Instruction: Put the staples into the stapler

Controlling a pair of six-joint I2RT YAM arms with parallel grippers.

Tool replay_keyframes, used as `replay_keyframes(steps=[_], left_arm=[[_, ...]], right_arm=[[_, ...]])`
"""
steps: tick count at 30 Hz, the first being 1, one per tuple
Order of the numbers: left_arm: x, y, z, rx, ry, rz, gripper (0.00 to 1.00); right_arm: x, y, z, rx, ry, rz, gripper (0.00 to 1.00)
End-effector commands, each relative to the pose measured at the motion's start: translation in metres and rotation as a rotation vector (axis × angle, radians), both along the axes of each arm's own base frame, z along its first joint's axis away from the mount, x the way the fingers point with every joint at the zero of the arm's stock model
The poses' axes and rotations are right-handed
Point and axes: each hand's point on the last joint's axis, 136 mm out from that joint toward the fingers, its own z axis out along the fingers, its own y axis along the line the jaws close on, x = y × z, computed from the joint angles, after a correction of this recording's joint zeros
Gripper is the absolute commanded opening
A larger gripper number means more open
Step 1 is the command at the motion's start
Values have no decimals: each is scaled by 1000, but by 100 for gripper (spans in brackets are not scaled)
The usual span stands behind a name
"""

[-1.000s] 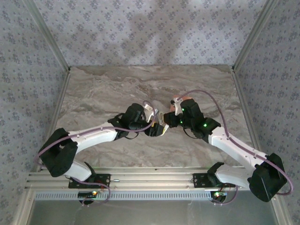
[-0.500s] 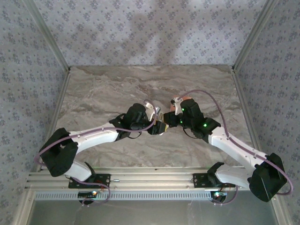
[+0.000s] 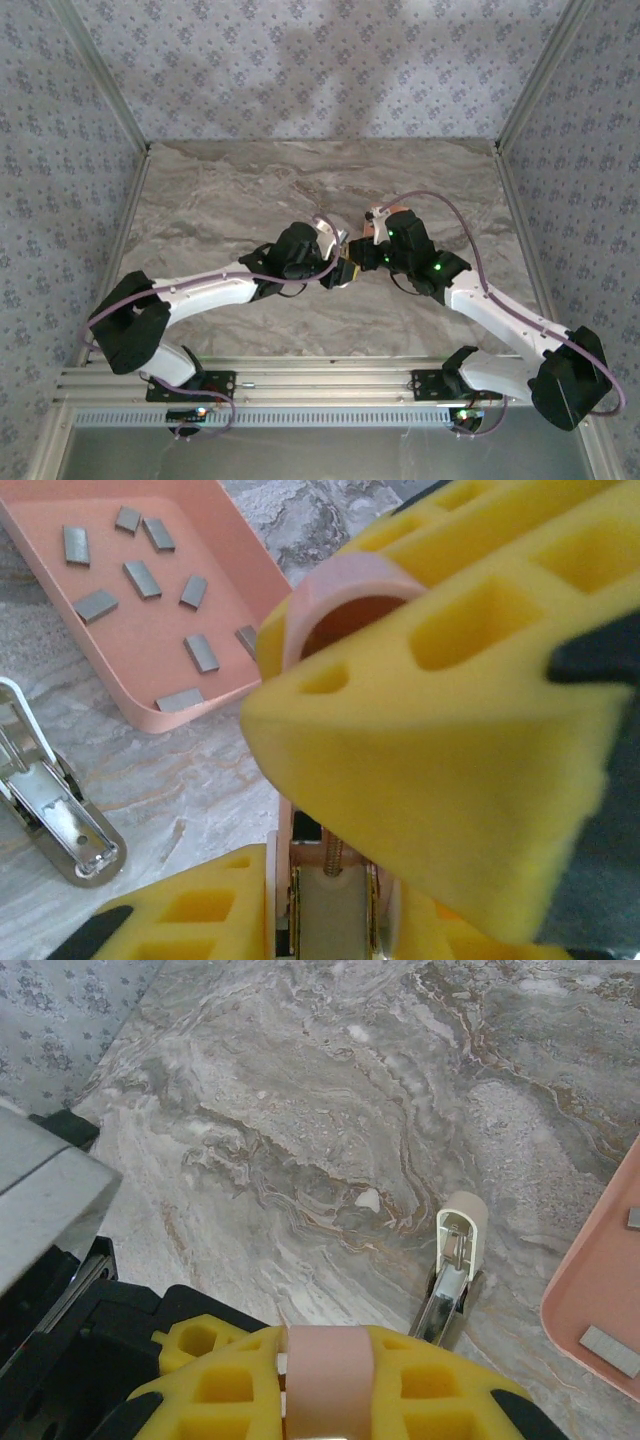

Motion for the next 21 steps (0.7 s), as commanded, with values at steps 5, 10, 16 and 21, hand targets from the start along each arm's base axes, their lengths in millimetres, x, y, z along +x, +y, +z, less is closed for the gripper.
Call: replay_keyframes(steps=[5, 10, 16, 21], left_arm=[[14, 14, 15, 12, -74, 96, 19], [21, 30, 15, 47, -94, 173, 18], [36, 61, 10, 93, -117, 346, 18], [49, 89, -4, 179, -120, 499, 17]], right_arm=[[1, 1, 17, 44, -35, -9, 20], [4, -10, 22, 39, -57, -56, 53], [6, -24, 23, 42, -71, -106, 59], [9, -32, 20, 47, -65, -128, 60]])
